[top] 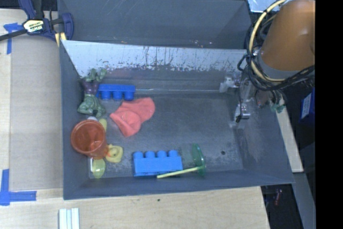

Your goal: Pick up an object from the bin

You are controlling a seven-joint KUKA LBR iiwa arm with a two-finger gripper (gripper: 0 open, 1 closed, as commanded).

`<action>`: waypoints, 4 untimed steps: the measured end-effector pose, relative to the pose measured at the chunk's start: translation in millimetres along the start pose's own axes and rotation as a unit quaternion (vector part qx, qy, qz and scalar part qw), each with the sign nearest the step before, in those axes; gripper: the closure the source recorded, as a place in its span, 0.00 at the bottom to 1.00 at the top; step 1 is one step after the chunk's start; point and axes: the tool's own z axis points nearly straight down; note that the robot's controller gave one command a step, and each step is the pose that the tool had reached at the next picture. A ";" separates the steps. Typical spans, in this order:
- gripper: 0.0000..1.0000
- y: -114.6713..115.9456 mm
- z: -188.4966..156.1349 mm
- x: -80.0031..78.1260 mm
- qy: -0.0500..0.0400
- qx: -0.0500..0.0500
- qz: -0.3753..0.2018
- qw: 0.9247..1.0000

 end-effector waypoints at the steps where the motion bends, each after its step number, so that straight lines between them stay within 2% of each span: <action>1: 0.00 0.4 -5.0 -1.3 -0.004 0.001 -0.001 1.000; 2: 0.00 26.8 53.0 7.6 -0.007 0.001 0.020 1.000; 3: 0.00 97.3 77.3 -54.3 -0.012 0.002 -0.023 1.000; 4: 0.00 128.7 28.0 -11.2 0.000 0.002 0.071 0.998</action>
Offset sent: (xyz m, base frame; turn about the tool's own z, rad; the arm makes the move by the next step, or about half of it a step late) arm -0.0195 0.0541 -0.1119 0.0736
